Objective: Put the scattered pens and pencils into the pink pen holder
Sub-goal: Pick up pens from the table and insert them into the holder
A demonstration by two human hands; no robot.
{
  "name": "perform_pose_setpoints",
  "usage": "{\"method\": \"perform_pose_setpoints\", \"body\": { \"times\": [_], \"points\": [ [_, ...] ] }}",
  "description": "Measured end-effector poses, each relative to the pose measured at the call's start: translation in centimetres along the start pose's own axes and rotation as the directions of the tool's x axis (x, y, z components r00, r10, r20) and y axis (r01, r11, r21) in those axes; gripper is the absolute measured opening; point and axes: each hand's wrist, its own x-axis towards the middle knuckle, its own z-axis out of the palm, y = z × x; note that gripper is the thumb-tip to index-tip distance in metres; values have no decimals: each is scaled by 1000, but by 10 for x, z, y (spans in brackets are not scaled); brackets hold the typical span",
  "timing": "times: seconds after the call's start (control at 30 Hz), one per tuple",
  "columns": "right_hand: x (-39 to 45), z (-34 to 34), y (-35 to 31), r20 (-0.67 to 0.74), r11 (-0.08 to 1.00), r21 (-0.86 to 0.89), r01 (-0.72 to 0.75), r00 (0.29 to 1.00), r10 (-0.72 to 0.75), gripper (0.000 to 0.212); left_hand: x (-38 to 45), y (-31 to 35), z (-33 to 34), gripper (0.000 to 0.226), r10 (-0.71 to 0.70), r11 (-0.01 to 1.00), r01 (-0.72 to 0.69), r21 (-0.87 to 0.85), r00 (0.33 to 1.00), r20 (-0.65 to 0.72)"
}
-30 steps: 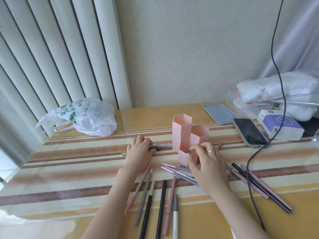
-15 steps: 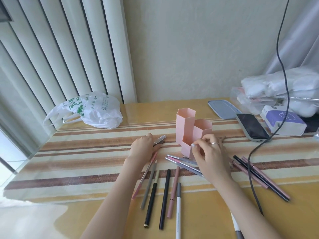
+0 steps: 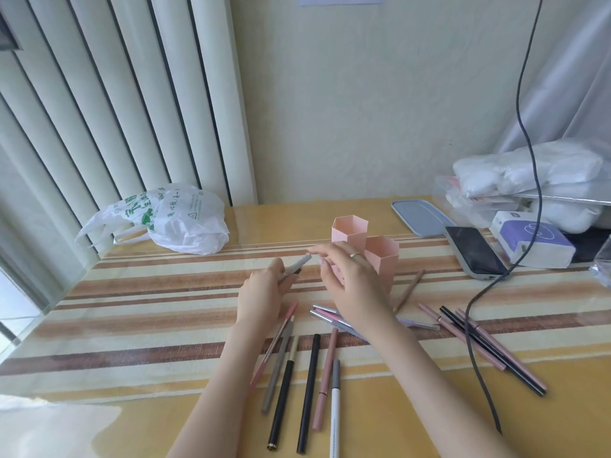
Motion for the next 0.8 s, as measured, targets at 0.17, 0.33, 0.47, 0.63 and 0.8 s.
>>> {"method": "perform_pose_setpoints", "body": {
  "times": [0.17,0.33,0.47,0.63,0.8],
  "points": [
    [7,19,-2,121,995,56,-82,990,75,44,5,4,-4,26,98,786,-48,-616,994,49],
    [13,11,-4,48,989,35,-144,989,142,33,3,15,-15,20,157,618,4,-786,979,128],
    [19,2,-1,-43,964,176,-199,977,209,7,7,21,-20,34,159,612,9,-791,978,134],
    [27,-24,5,-156,765,590,-258,893,421,14,6,33,-24,20,188,657,49,-753,956,227],
    [32,-65,13,-367,717,690,-98,807,464,29,7,35,-31,24,16,607,117,-786,987,158]
  ]
}}
